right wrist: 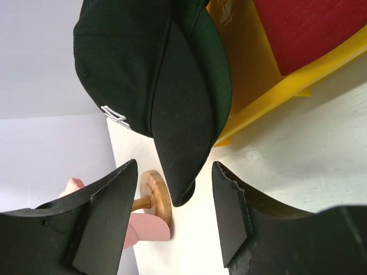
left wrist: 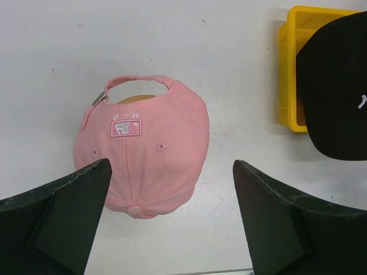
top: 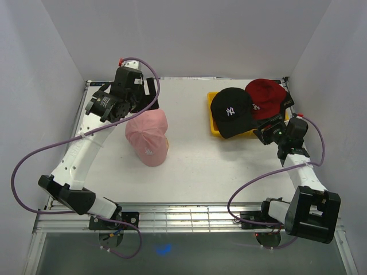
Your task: Stack the hats
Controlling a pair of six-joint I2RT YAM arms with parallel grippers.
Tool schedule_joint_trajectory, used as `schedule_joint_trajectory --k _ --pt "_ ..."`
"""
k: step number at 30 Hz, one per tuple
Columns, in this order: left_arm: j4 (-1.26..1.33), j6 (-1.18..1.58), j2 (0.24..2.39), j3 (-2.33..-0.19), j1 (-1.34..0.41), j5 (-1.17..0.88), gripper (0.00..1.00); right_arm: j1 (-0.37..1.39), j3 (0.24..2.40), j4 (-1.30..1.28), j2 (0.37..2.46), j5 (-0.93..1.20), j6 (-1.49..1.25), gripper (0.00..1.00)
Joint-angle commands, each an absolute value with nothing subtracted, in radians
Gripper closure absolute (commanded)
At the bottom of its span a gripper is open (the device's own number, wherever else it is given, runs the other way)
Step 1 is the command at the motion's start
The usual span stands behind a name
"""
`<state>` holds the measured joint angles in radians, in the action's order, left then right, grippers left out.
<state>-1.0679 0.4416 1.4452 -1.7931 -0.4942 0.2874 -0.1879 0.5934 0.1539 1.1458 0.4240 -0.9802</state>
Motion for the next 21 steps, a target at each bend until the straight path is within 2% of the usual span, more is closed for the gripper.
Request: schedule_joint_trajectory --k 1,21 --pt "-1.049 0.434 1.411 -1.789 -0.494 0.285 0.02 -0.192 0.618 0.219 1.154 0.451 -1.000 0.40" --pt "-1.048 0.436 1.410 -1.779 -0.494 0.285 0.02 -0.192 0.620 0.294 1.167 0.479 -1.072 0.43"
